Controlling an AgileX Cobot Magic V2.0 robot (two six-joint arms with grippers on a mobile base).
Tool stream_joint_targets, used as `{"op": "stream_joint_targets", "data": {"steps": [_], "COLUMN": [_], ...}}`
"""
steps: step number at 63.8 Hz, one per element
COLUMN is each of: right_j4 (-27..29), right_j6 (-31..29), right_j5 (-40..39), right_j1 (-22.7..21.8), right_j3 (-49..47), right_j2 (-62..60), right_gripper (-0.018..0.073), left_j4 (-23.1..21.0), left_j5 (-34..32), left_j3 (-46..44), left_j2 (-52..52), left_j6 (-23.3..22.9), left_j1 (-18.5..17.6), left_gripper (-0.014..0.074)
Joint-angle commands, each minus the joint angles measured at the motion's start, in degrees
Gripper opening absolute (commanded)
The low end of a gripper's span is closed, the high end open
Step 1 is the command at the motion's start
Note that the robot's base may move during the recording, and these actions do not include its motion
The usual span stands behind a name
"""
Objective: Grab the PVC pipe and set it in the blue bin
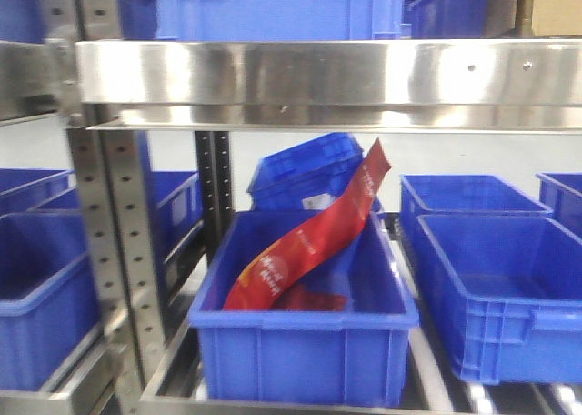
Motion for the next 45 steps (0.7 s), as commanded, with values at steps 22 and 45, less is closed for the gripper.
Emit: {"op": "stream_joint_targets", "data": {"steps": [22, 45], "right_j4": [-0.15, -0.15], "right_j6": [-0.13, -0.13], "right_j5": [-1.42, -1.42], "right_j1": [0.13, 0.13], "right_j3": [0.12, 0.12], "right_j2": [-0.24, -0.24], "right_gripper": [-0.0168, -0.0168], "left_j4": [-0.26, -0.26], "left_j5": [-1.25, -1.25], "left_j3": [-0.06, -0.06], "left_j2": [-0.22, -0.22], "left_j6": [-0.42, -0.42], "left_j1": [-0.13, -0.13], "left_gripper": [-0.0111, -0.0111]}}
